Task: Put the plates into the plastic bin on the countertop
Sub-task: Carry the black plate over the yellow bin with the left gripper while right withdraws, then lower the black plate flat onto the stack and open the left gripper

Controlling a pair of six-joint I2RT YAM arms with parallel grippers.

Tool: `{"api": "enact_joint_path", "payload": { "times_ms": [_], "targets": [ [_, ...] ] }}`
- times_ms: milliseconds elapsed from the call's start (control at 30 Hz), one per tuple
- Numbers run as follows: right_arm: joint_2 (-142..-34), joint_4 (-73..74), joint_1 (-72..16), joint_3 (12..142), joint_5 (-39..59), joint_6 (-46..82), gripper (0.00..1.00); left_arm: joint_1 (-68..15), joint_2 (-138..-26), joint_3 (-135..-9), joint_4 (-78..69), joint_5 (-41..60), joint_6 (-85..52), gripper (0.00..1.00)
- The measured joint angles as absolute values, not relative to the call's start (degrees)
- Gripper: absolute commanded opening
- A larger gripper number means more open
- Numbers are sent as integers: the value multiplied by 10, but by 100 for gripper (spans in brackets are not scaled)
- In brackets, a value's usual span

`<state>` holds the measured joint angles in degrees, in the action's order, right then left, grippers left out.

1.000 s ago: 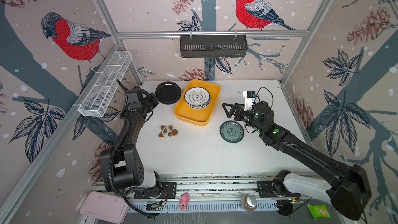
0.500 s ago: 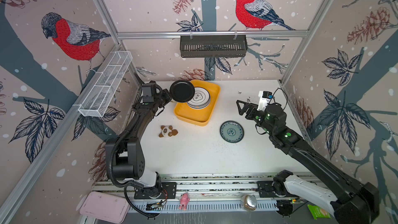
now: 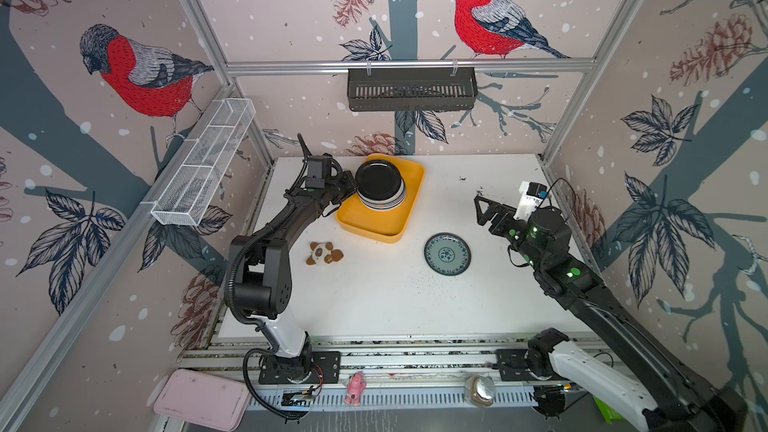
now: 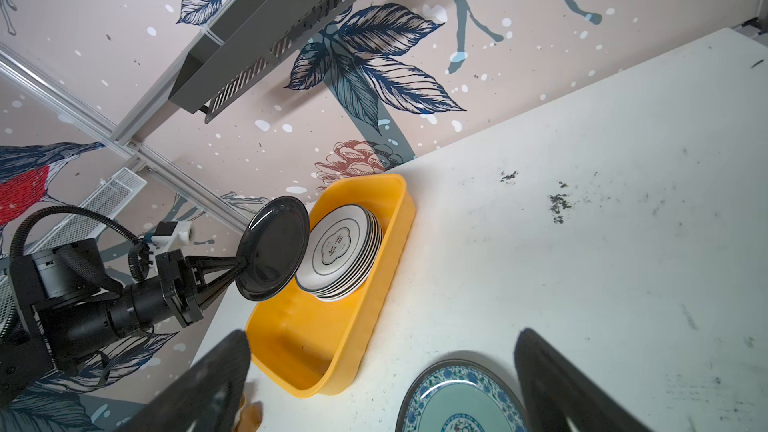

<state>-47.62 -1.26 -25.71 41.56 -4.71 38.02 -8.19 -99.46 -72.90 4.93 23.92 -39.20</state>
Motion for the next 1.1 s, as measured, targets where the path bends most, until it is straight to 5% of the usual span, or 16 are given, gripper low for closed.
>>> {"api": "enact_joint_path", "payload": {
  "times_ms": [1100],
  "targets": [
    [-468,-29,-202,397,-34,389,100,-91,-1187,-832,25,207,-447,0]
  ]
}}
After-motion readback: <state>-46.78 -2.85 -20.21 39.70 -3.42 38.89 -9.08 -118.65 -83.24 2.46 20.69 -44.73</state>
